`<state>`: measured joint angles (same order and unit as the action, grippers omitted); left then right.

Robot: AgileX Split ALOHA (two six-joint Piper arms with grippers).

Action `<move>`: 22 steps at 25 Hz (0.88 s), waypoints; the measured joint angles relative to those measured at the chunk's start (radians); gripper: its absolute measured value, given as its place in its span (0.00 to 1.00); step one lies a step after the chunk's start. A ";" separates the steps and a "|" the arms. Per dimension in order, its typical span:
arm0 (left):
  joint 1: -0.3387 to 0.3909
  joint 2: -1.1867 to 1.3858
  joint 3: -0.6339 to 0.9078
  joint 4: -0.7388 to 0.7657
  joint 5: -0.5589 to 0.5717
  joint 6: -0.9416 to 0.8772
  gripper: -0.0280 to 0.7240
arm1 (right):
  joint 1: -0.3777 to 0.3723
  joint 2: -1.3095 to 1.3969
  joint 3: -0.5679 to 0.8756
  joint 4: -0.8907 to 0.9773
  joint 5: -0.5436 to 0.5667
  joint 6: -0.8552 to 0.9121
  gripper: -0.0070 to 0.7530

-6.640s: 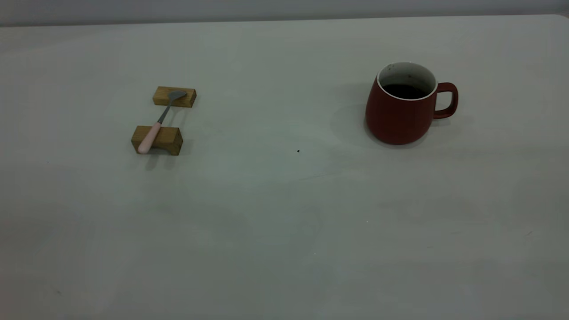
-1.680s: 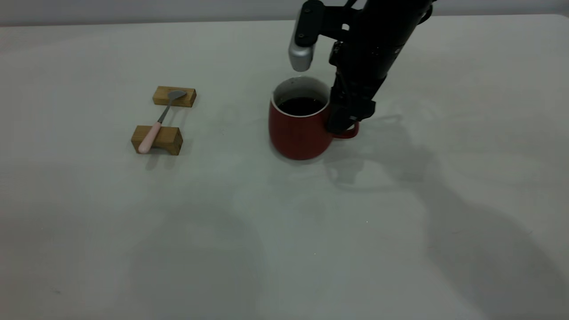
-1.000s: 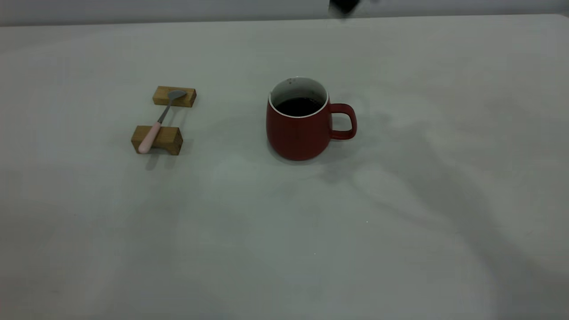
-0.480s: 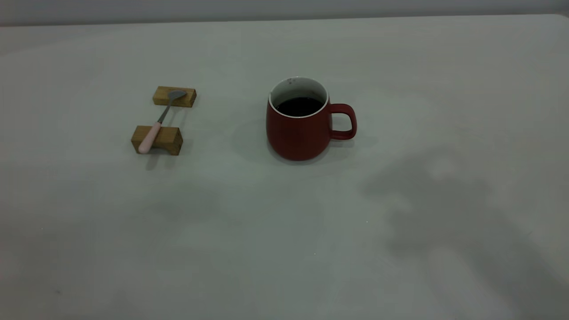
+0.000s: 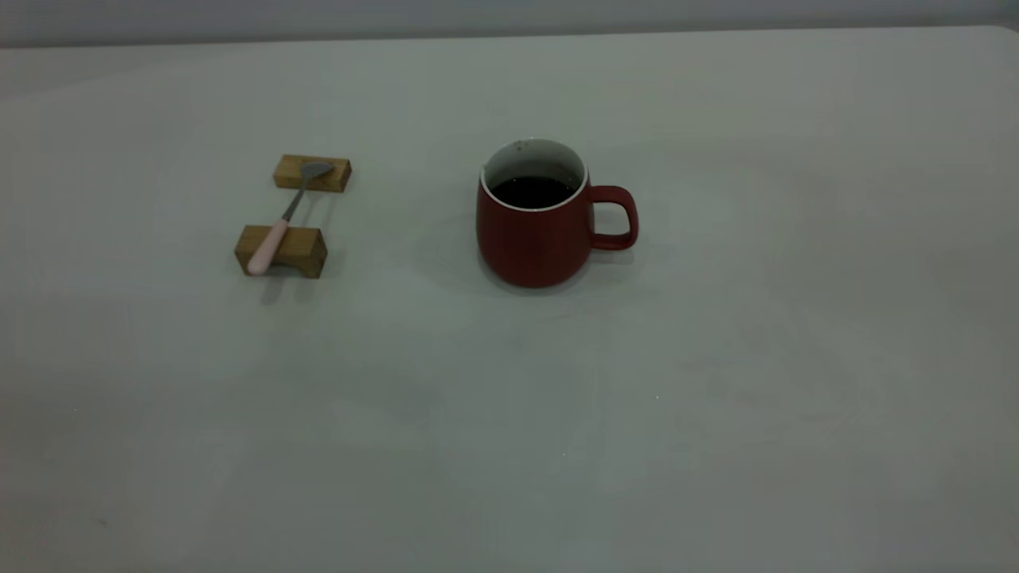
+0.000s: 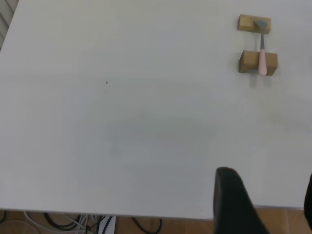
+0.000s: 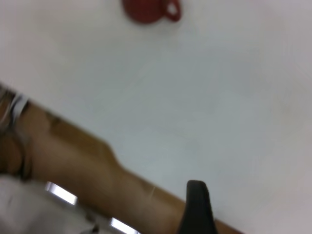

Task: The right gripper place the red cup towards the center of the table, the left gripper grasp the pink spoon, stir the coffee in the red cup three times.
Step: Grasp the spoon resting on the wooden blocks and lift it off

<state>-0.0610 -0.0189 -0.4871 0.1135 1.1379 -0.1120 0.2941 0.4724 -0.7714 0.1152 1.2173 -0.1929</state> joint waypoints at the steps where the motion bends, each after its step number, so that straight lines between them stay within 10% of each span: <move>1: 0.000 0.000 0.000 0.000 0.000 0.000 0.61 | -0.025 -0.063 0.043 -0.001 -0.011 0.000 0.86; 10: 0.000 0.000 0.000 0.000 0.000 0.000 0.61 | -0.206 -0.409 0.256 -0.013 -0.069 0.057 0.85; 22: 0.000 0.000 0.000 0.000 0.000 0.000 0.61 | -0.251 -0.453 0.302 -0.040 -0.080 0.075 0.83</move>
<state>-0.0610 -0.0189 -0.4871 0.1135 1.1379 -0.1120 0.0427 0.0192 -0.4698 0.0747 1.1369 -0.1175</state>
